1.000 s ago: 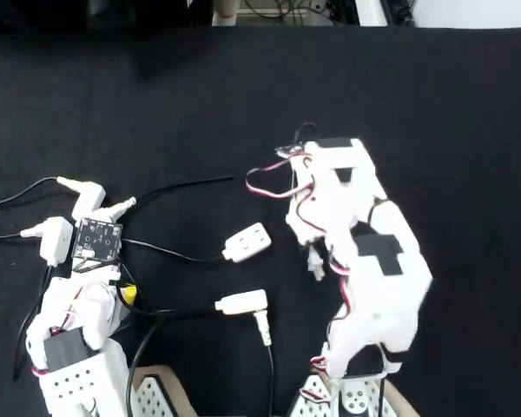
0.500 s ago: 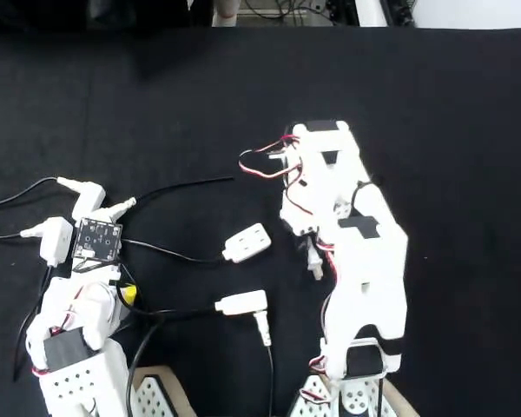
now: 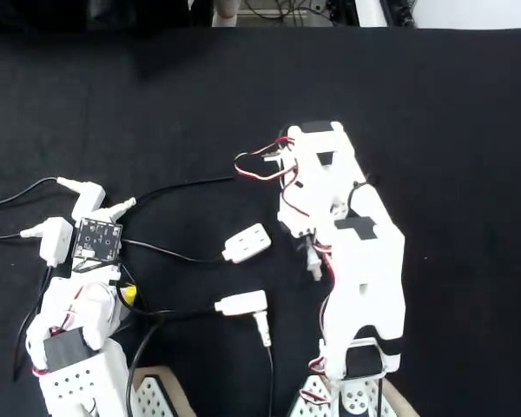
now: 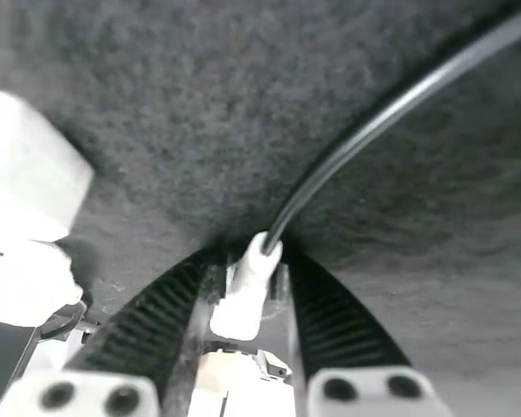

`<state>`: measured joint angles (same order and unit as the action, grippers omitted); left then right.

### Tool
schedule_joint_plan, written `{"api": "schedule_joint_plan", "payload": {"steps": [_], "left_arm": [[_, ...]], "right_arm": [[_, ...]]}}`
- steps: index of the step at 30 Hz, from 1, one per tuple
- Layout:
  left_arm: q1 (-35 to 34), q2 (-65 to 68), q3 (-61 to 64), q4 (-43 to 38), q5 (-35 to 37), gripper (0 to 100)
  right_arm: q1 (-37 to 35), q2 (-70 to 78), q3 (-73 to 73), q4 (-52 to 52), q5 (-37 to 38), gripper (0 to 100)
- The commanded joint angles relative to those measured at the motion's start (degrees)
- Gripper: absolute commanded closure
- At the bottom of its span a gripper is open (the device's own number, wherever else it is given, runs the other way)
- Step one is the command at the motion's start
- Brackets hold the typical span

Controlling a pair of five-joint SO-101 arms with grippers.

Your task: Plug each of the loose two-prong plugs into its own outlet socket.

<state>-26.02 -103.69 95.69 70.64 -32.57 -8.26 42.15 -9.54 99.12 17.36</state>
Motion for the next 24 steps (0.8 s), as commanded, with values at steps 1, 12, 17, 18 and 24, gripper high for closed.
{"api": "schedule_joint_plan", "payload": {"steps": [1,12,17,18,24], "left_arm": [[-0.5,-0.5,-0.1,-0.5,-0.6,69],[-0.5,-0.5,-0.1,-0.4,-2.1,69],[-0.5,-0.5,-0.1,0.6,-3.3,69],[-0.5,-0.5,-0.1,0.6,-3.3,69],[-0.5,-0.5,-0.2,0.7,-3.1,69]], "right_arm": [[-1.0,0.8,2.9,2.0,0.3,98.5],[-1.1,-14.1,6.7,2.0,-2.5,98.6],[-1.3,-35.5,16.6,-0.7,-5.4,98.6],[-1.3,-39.7,18.7,-2.7,-7.2,98.6],[-6.2,-63.2,43.1,-28.7,-10.6,98.6]]}}
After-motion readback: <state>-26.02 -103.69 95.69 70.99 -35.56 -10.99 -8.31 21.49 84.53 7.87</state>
